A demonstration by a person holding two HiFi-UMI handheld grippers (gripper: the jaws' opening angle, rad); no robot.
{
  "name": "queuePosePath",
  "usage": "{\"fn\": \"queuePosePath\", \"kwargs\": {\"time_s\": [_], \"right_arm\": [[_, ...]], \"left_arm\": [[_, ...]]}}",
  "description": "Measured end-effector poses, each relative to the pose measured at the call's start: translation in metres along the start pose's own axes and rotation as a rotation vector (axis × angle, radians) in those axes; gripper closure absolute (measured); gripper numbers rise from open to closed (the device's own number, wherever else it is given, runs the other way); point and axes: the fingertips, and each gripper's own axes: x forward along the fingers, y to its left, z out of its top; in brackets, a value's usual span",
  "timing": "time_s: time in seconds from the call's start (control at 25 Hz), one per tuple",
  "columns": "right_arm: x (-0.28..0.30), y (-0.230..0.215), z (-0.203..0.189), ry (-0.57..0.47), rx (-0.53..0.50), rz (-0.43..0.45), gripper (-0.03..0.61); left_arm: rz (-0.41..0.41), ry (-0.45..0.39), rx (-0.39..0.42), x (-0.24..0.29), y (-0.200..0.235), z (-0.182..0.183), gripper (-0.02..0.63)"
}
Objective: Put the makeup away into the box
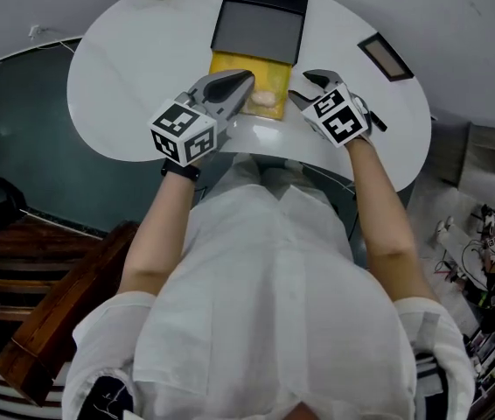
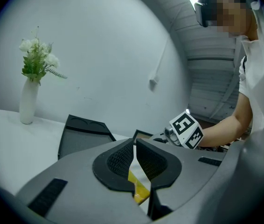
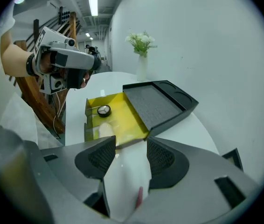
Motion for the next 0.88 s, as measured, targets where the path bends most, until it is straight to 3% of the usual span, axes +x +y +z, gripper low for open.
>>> {"fn": "queuePosePath", "kwargs": {"time_s": [0.52, 0.88], "right_arm": [[-0.056, -0.039, -0.121, 0.103, 0.176, -0.123, 0.376], [-0.089, -0.067, -0.186, 0.161, 0.231, -0.171, 0.379]], "left_arm": [[-0.16, 0.067, 0.018, 0.072, -0.058, -0.01, 0.594], [-0.23, 0.101, 0.026, 0.119, -0.093, -0.014, 0.594]]}}
